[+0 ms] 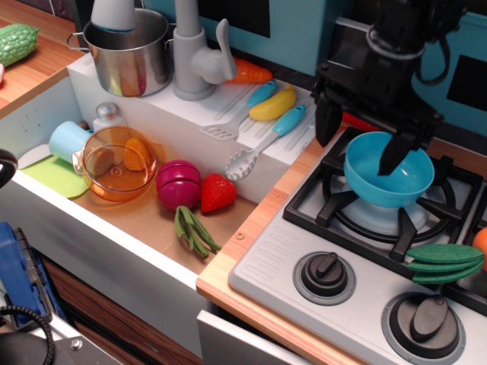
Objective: Lift bowl
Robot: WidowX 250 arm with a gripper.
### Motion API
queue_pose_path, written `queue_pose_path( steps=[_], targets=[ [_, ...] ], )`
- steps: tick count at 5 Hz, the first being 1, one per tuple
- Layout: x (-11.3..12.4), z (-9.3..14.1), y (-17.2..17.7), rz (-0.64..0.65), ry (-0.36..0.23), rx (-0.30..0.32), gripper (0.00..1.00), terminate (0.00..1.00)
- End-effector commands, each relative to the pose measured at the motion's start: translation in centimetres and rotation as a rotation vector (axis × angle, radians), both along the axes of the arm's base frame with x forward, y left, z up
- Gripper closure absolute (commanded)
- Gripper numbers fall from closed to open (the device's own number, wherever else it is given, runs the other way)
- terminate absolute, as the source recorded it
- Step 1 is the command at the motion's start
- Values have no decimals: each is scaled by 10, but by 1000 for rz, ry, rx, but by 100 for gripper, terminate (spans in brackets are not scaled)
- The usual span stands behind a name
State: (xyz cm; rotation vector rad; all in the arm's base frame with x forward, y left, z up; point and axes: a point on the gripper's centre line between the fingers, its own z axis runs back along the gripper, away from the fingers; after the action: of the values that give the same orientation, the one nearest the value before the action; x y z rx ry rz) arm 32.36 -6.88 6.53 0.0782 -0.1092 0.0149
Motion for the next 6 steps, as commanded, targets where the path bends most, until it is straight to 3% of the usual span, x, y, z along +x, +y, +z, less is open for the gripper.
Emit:
queue_pose_path(
  steps=[1, 2, 3, 5, 6],
  targets=[
    [16, -2, 6, 25, -69, -54, 0, 0],
    [21, -9, 4, 50, -90, -53, 100, 0],
    [21, -11, -1, 81, -101, -48, 100, 0],
    [19, 33, -9, 120, -57, -21, 100, 0],
    [13, 60, -5, 104, -86, -37, 100, 0]
  ],
)
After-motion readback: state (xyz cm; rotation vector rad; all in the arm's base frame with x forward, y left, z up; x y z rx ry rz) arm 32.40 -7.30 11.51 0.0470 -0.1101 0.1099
